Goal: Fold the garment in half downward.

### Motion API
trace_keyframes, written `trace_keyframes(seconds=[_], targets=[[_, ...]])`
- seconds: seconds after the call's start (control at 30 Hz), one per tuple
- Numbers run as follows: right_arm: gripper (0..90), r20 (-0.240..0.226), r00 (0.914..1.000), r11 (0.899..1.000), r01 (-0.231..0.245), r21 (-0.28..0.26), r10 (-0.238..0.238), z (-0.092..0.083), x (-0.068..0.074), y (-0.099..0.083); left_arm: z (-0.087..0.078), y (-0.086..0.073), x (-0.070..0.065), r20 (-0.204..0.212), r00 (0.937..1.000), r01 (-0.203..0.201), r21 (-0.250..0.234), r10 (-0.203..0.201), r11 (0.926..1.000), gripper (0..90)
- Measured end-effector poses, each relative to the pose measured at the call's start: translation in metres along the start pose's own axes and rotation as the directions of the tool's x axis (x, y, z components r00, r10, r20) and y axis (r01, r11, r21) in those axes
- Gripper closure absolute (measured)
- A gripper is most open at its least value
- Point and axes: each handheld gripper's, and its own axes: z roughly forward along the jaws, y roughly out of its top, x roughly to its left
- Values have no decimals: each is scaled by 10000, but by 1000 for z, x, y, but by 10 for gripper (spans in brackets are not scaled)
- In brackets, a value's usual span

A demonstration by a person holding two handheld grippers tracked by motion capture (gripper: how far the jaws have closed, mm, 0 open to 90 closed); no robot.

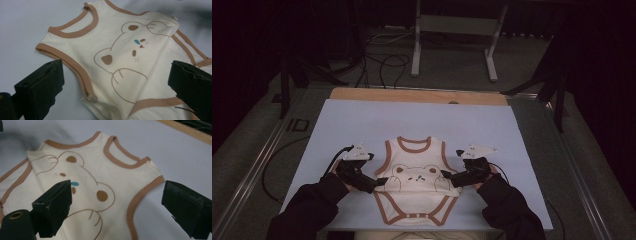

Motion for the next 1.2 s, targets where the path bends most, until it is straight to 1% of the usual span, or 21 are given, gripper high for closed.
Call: trace_keyframes(seconds=[0.1, 0.17, 0.23, 0.3, 0.4, 0.43, 0.6, 0.7, 0.77, 0.83, 0.87, 0.9, 0.97, 1.03, 1.07, 1.1, 1.13, 1.2], targets=[[102, 17, 10000, 10000, 48, -76, -48, 0, -3, 4, 0, 3, 2, -20, 10000, -33, -51, 33, 10000, 19], [112, 83, 9998, 9998, 155, -139, -154, 1, -7, 7, 1, 9, 4, 55, 9998, -194, -173, 195, 9997, 19], [113, 94, 9997, 9996, 230, -154, -228, 2, -11, 10, 2, 12, 7, 48, 9996, -291, -175, 292, 9994, 19], [113, 126, 9996, 9996, 268, -96, -266, 2, -13, 11, 3, 13, 7, 84, 9996, -266, -209, 268, 9994, 19], [105, 322, 9992, 9997, 241, 10, -241, 5, -19, 14, 8, 18, 10, 127, 9994, -311, -232, 314, 9992, 19], [105, 247, 9994, 9996, 260, 54, -261, 6, -20, 15, 9, 19, 11, 124, 9994, -322, -212, 325, 9993, 19], [106, 265, 9990, 9992, 350, 184, -355, 12, -26, 19, 14, 25, 19, 130, 9996, -246, -324, 250, 9992, 19], [107, 217, 9994, 9994, 278, 216, -283, 16, -29, 20, 18, 28, 23, 106, 9996, -265, -259, 268, 9993, 19], [107, 127, 9997, 9994, 208, 288, -212, 20, -31, 21, 20, 29, 25, 67, 9994, -327, -231, 329, 9992, 19], [107, 24, 9997, 9993, 242, 296, -243, 23, -33, 22, 24, 30, 27, 45, 9993, -376, -146, 376, 9992, 19], [106, -70, 9998, 9994, 214, 273, -212, 25, -35, 21, 25, 31, 29, 50, 9993, -362, -148, 363, 9992, 19], [106, -63, 9998, 9995, 165, 283, -163, 27, -35, 22, 26, 31, 30, 88, 9992, -399, -112, 400, 9991, 19], [103, -183, 9996, 9990, 237, 370, -230, 30, -36, 22, 29, 32, 32, 78, 9990, -438, -12, 438, 9990, 19], [102, -119, 9997, 9988, 236, 437, -231, 33, -39, 22, 32, 33, 35, -23, 9989, -470, 66, 471, 9989, 19], [98, -218, 9996, 9989, 202, 425, -193, 34, -40, 22, 33, 34, 36, 15, 9990, -437, 46, 437, 9990, 20], [97, -159, 9998, 9990, 163, 427, -156, 36, -41, 22, 34, 35, 37, -23, 9988, -479, 64, 479, 9988, 20], [97, -95, 9999, 9988, 127, 468, -123, 37, -43, 22, 34, 35, 39, -6, 9990, -437, 61, 437, 9990, 20], [97, -115, 9999, 9985, 103, 532, -97, 39, -45, 22, 36, 37, 42, 7, 9991, -424, 39, 424, 9991, 20]])
